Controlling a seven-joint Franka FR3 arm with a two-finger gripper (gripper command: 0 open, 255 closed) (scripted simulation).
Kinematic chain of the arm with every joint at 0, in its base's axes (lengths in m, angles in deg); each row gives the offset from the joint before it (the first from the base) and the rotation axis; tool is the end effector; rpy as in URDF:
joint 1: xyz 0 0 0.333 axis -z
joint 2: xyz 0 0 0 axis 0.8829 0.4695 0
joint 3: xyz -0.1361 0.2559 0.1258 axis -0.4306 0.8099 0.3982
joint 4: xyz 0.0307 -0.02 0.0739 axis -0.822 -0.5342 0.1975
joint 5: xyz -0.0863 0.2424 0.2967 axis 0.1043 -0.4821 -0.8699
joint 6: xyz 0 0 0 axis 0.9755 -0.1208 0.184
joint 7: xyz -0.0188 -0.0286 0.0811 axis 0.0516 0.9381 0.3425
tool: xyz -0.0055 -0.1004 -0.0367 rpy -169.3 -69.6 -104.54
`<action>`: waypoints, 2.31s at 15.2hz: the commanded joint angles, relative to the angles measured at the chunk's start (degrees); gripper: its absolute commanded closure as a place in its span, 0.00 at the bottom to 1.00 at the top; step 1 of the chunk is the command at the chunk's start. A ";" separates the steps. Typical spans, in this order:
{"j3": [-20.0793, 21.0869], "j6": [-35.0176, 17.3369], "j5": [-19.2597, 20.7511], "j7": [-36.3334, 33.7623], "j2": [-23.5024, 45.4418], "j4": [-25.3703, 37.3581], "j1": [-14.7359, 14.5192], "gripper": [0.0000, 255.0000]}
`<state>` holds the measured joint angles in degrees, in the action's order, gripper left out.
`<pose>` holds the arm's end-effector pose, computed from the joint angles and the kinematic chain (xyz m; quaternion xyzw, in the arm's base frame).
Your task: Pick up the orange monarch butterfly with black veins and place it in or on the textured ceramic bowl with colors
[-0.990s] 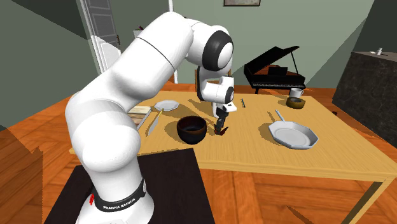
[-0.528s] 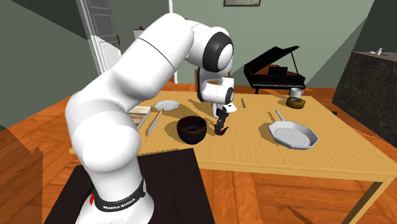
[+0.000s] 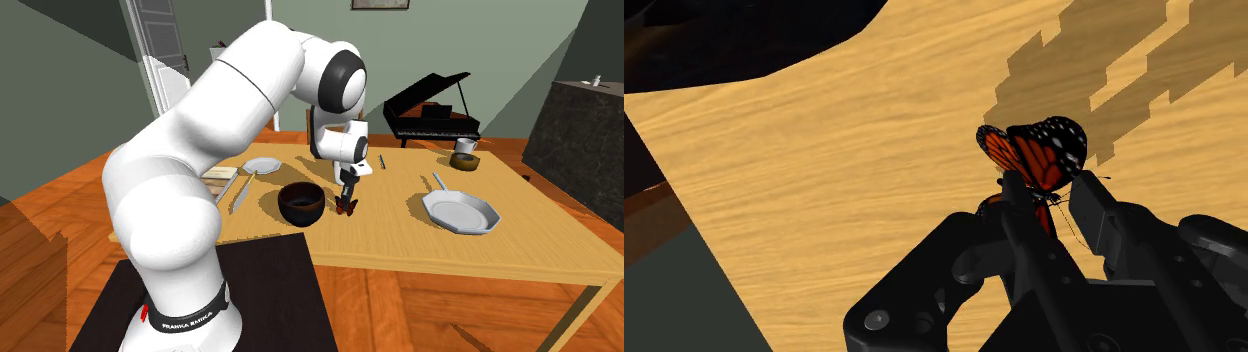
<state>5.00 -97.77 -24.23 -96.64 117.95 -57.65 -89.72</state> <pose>0.4718 0.4537 0.0889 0.9584 -0.2827 -0.0221 0.0333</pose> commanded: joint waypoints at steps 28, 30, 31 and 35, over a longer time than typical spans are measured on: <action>4.93 11.14 -5.02 2.67 -15.51 -4.82 3.81 1.00; 5.27 12.15 -5.46 2.92 -16.54 -4.79 4.05 1.00; 5.44 12.67 -5.69 3.04 -17.05 -4.76 4.16 1.00; 6.06 14.78 -6.57 3.55 -19.00 -4.49 4.59 1.00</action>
<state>10.95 -83.61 -30.59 -93.35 99.34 -62.39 -85.30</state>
